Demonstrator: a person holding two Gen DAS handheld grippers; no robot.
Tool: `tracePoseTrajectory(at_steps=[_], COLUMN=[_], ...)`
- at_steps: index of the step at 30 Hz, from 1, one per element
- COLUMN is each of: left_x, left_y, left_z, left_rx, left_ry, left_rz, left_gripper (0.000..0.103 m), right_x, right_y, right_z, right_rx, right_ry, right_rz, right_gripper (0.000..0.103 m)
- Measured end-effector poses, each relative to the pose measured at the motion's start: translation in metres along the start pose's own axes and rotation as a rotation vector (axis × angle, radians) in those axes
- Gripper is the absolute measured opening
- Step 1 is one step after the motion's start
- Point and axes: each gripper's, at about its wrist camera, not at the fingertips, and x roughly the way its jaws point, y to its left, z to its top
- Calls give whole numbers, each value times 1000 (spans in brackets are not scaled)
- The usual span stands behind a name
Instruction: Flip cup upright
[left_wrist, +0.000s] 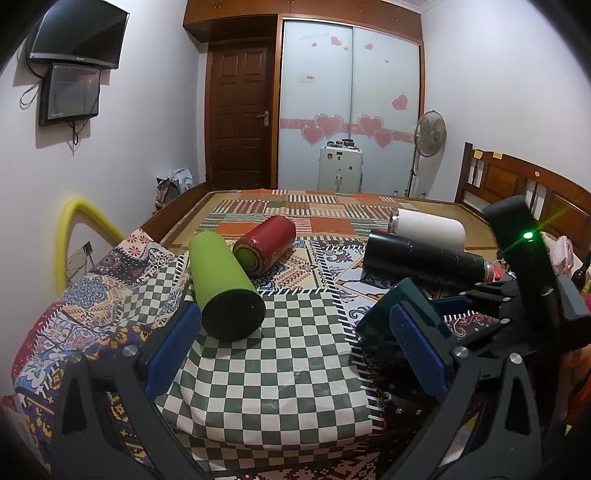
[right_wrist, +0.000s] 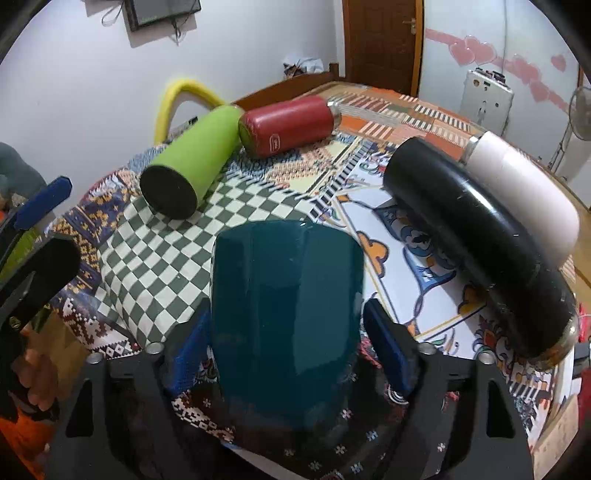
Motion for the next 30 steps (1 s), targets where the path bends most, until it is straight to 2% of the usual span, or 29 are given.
tracePoseTrajectory(at_steps=[5,9,13,17,24,30], left_x=[-5,-2,9,23,56,74], left_y=[-15,-30,-47,-65,-88,-100], left_z=[5,7,4,2,-4,-10], left_rx=[14,23,28,23,-5,2], left_ry=[2,28,75,124,254,294], left_rz=[6,1,-15,-15,-27,-23], left_gripper=[103,103,103,103,103,103], right_x=[-34,-65,-95,-113,-128,-126], right_y=[-9,-21,-33,-43,-51,-67], right_z=[-8,-17,-28,-42,-64,-70], right_rx=[14,30,35,68,66,93], right_ry=[-73,-167,-247,-306,-378,-397], right_rz=[-13,-46,-123,-150,-203,-188], right_gripper=[83,83,83,83,83,83])
